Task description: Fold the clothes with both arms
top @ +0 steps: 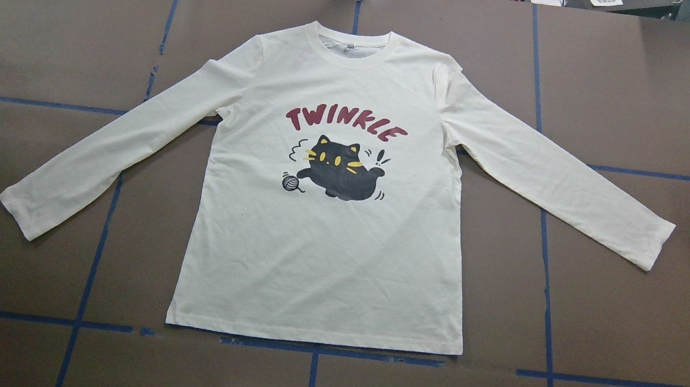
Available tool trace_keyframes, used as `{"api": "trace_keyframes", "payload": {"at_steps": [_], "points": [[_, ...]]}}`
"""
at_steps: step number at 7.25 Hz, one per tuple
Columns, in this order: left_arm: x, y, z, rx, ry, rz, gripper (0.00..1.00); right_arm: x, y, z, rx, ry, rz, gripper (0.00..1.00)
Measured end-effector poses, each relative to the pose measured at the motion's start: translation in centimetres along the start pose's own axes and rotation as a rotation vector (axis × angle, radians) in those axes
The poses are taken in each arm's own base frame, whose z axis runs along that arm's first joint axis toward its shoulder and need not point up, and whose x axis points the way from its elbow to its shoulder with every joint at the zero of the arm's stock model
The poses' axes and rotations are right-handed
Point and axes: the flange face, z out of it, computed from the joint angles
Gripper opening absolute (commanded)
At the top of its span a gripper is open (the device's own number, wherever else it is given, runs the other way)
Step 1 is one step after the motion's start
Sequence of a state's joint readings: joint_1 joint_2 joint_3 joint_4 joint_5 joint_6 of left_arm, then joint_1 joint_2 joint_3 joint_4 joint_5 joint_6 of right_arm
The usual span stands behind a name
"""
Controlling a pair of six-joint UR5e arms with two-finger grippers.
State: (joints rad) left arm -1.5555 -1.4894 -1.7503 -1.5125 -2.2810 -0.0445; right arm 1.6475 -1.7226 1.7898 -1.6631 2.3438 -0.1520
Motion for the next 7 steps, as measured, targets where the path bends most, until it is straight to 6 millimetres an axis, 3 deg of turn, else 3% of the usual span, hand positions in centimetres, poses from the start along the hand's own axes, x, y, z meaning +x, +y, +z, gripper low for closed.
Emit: {"api": "trace_keyframes", "payload": {"at_steps": [5, 7], "points": [[0.4, -0.3, -0.4, 0.010, 0.000, 0.009, 1.00, -0.3, -0.4, -0.1, 0.003, -0.003, 0.001, 1.00], [1.2, -0.5, -1.4, 0.029, 0.001, 0.026, 1.00, -1.9, -1.5, -0.4, 0.007, -0.003, -0.025, 1.00]]}}
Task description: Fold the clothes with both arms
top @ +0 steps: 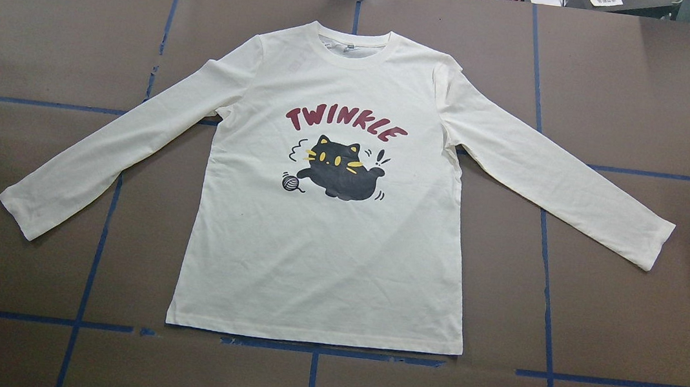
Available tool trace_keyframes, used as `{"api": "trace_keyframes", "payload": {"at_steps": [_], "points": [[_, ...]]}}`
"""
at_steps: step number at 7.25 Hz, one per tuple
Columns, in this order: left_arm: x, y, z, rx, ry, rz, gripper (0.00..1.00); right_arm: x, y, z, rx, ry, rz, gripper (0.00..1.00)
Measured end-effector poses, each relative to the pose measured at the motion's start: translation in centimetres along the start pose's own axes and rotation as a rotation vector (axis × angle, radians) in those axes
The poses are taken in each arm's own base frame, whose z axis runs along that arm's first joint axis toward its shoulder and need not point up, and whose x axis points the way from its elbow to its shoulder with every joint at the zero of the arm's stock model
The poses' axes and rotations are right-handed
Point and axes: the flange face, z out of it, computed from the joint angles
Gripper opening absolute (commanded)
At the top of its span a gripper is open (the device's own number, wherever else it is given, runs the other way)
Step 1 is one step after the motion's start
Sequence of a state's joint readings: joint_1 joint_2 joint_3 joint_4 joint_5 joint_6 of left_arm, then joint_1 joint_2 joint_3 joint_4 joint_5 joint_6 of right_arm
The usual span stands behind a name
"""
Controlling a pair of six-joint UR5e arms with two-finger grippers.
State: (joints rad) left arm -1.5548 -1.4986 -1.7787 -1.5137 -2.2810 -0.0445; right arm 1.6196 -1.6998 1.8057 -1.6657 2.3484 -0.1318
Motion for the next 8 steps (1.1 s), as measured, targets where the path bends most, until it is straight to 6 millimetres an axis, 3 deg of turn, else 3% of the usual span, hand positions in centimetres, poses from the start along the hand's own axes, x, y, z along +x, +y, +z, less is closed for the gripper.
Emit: {"api": "trace_keyframes", "payload": {"at_steps": [2, 4, 6, 8], "points": [[1.7, -0.7, -1.9, 0.044, 0.001, 0.037, 1.00, -2.6, -1.2, 0.8, 0.003, -0.019, -0.017, 1.00], [2.4, -1.9, -2.1, 0.084, 0.012, 0.074, 1.00, -7.0, -1.5, 3.6, 0.049, -0.049, 0.013, 1.00], [3.3, -2.3, -2.5, 0.107, 0.058, 0.101, 1.00, -13.4, -0.4, 9.6, 0.054, -0.035, 0.069, 1.00], [3.2, -2.7, -1.8, 0.141, 0.073, 0.143, 1.00, -18.3, 0.2, 14.7, 0.000, -0.014, 0.046, 1.00]]}}
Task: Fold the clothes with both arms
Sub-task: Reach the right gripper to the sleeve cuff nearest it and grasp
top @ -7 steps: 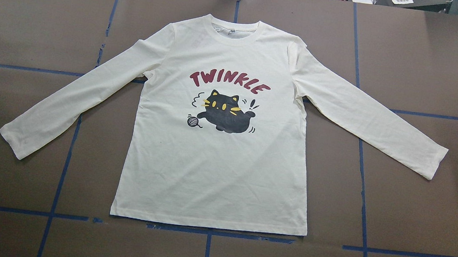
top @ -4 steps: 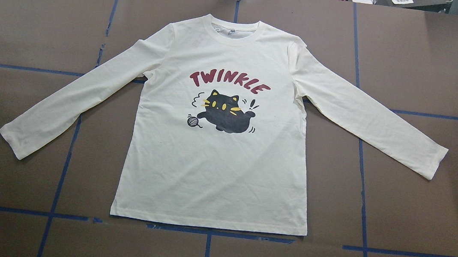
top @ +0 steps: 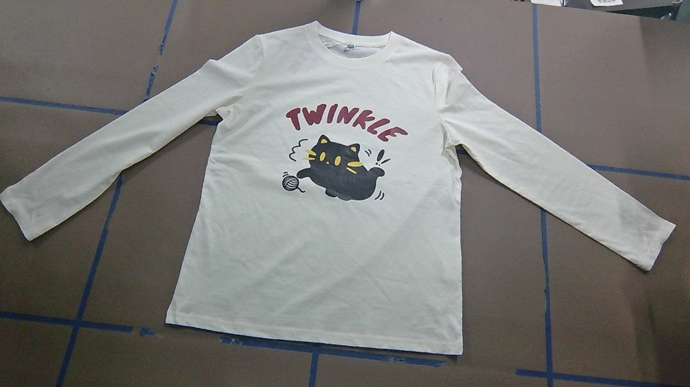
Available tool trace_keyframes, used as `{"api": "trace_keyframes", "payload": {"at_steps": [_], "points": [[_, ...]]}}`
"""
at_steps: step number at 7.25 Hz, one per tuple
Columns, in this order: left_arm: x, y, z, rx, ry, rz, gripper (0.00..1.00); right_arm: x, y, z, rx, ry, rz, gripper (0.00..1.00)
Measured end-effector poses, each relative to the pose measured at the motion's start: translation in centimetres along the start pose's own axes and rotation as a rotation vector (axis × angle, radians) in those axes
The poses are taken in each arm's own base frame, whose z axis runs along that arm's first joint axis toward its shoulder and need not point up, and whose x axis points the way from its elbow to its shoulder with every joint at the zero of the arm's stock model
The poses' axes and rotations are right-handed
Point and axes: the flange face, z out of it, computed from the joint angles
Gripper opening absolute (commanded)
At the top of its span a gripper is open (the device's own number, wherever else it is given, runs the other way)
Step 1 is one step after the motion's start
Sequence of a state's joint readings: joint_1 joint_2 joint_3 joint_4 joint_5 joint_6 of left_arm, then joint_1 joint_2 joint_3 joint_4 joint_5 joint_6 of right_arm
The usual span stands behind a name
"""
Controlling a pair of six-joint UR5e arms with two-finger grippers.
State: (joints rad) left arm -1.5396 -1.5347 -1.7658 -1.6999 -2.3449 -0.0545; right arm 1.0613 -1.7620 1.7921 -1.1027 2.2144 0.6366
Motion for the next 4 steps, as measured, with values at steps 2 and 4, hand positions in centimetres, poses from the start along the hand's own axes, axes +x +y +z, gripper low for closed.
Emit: {"api": "trace_keyframes", "payload": {"at_steps": [2, 4], "points": [[-0.9, 0.1, 1.2, 0.017, -0.001, 0.023, 1.00, -2.4, -2.2, 4.0, -0.018, 0.034, -0.030, 1.00], [-1.0, 0.1, 1.4, 0.021, -0.001, 0.027, 1.00, -2.3, -3.6, 6.4, -0.041, 0.051, -0.023, 1.00]]}}
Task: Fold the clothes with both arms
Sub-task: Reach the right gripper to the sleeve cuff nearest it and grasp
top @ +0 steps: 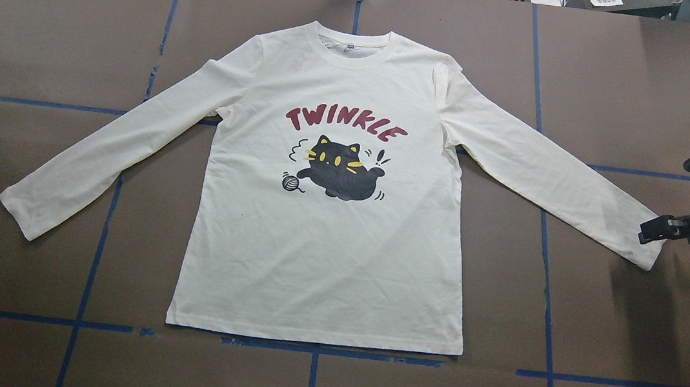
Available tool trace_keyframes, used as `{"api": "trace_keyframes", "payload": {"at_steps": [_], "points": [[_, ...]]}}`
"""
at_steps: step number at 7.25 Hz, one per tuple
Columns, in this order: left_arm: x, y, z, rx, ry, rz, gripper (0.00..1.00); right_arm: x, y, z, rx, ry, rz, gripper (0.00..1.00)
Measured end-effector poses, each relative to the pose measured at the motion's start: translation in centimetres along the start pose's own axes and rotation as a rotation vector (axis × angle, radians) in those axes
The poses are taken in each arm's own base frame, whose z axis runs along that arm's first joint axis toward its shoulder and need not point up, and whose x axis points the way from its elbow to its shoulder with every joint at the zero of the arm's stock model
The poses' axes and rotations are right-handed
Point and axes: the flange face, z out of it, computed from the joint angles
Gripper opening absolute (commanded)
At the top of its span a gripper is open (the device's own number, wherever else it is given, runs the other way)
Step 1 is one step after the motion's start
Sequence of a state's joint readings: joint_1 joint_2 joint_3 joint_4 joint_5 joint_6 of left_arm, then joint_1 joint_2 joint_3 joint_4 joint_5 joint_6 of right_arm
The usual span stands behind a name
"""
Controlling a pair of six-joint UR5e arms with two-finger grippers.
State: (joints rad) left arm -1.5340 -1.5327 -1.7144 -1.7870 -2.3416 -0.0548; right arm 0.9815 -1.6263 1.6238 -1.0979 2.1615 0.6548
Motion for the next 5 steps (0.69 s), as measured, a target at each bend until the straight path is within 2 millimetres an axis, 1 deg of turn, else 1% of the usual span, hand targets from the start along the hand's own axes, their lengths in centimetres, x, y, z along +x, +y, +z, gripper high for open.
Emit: {"api": "trace_keyframes", "payload": {"at_steps": [2, 3, 4, 5], "points": [[0.0, -0.1, 0.0, 0.002, 0.000, 0.001, 1.00, 0.7, -0.5, 1.4, -0.021, 0.013, 0.012, 1.00], [0.1, -0.1, 0.0, 0.002, 0.001, 0.002, 1.00, 0.7, -0.9, 1.9, -0.026, 0.014, 0.015, 0.81], [0.1, -0.1, 0.0, 0.002, 0.002, 0.002, 1.00, 0.6, -1.2, 2.1, -0.030, 0.011, 0.019, 0.43], [0.0, -0.1, 0.0, 0.001, 0.003, 0.002, 1.00, 0.3, -1.4, 2.0, -0.036, -0.001, 0.019, 0.20]]}}
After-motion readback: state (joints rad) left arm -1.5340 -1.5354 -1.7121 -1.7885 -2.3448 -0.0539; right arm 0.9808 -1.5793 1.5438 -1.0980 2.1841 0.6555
